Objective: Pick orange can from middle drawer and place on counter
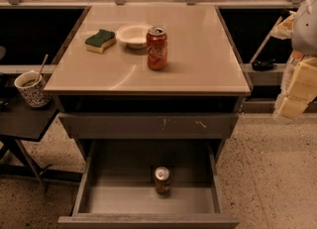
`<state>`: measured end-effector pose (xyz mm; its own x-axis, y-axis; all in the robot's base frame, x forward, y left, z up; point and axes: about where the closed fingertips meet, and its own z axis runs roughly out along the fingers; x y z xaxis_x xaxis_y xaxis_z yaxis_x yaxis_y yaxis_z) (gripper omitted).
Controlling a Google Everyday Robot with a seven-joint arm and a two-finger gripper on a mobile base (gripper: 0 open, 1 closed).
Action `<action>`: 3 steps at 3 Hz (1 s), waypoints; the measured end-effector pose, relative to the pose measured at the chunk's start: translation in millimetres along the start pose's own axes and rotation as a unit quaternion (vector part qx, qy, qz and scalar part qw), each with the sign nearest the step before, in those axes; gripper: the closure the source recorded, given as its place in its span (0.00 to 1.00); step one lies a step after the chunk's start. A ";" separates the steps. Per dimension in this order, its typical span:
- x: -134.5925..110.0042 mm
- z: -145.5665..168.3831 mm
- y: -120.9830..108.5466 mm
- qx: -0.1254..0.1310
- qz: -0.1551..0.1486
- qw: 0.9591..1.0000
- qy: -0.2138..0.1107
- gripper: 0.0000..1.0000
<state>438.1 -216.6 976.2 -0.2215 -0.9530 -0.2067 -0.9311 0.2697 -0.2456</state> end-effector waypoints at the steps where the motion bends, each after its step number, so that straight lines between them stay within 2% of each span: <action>1: 0.0 0.0 0.0 0.000 0.000 1.000 0.000 0.00; 2: 1.4 6.1 1.5 -0.001 0.003 1.000 -0.010 0.00; 3: 6.5 57.8 17.0 -0.035 0.023 0.998 -0.052 0.00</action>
Offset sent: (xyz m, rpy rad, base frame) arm -0.0001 -0.0017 -0.0202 0.0493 0.0171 -0.0001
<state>437.6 -210.2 915.9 -0.2373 -0.9191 -0.3146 -0.9392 0.2998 -0.1674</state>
